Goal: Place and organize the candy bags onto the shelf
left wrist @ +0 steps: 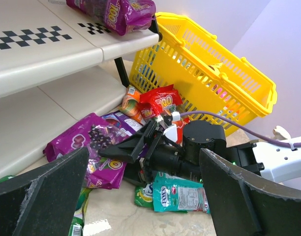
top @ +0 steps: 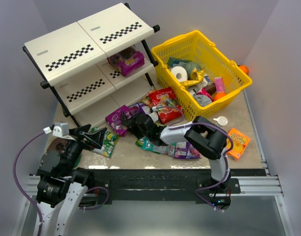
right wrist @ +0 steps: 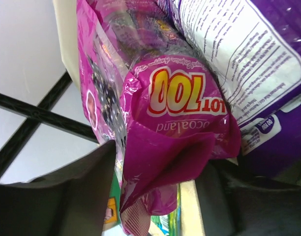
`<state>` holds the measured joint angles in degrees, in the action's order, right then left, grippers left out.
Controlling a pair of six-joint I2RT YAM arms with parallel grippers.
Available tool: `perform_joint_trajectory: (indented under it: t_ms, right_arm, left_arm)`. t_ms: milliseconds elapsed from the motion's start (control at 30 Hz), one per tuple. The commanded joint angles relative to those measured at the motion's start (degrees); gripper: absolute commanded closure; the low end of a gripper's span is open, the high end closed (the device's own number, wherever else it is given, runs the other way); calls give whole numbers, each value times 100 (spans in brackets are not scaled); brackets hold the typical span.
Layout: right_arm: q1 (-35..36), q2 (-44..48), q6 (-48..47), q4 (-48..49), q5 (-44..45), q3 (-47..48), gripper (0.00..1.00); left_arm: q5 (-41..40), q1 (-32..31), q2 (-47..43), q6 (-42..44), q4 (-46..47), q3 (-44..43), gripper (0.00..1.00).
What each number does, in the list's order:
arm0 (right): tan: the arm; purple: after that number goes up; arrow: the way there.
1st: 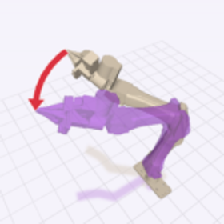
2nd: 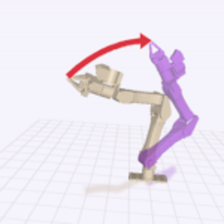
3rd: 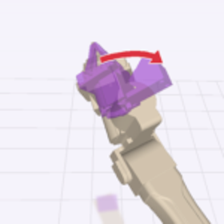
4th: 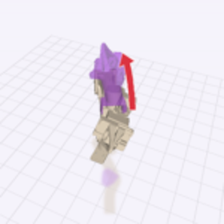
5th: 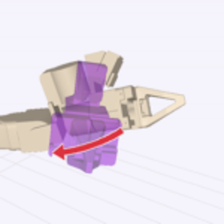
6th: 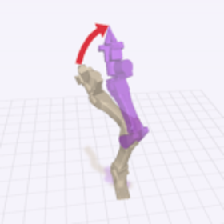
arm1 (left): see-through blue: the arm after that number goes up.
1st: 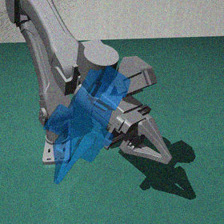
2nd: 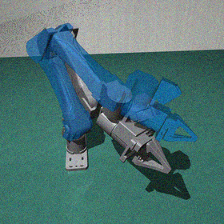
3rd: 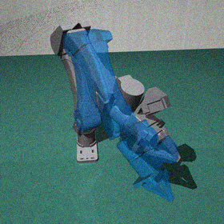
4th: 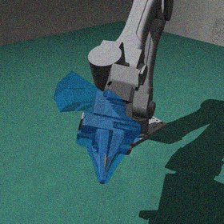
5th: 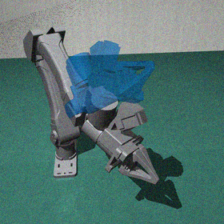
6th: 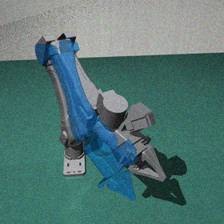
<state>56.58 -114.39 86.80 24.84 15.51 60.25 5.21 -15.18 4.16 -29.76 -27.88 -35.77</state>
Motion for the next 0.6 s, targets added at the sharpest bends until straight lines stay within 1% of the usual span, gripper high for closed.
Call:
perform_joint_trajectory:
  t_ms: [0,67,100,167,200,267,433,567]
  right_arm:
    - [20,48,232,118,532,128,44]
    - [29,39,162,135,593,75,52]
    - [38,57,118,231,655,40,61]
    - [46,74,56,380,752,-101,74]
    - [46,75,38,494,769,-145,87]
    - [46,145,-67,557,761,-180,99]
    - [46,443,-637,838,621,-207,100]
    - [46,1065,-1007,847,524,-233,100]
  left_arm:
    - [94,-20,6,155,195,26,1]
    - [94,-20,14,155,204,26,0]
    - [103,-20,23,155,204,26,0]
    - [103,-20,32,155,195,26,1]
    - [103,-20,32,155,195,26,0]
    - [94,-20,32,155,195,35,0]
    - [94,-20,111,146,186,26,0]
    - [15,-20,76,119,169,26,0]
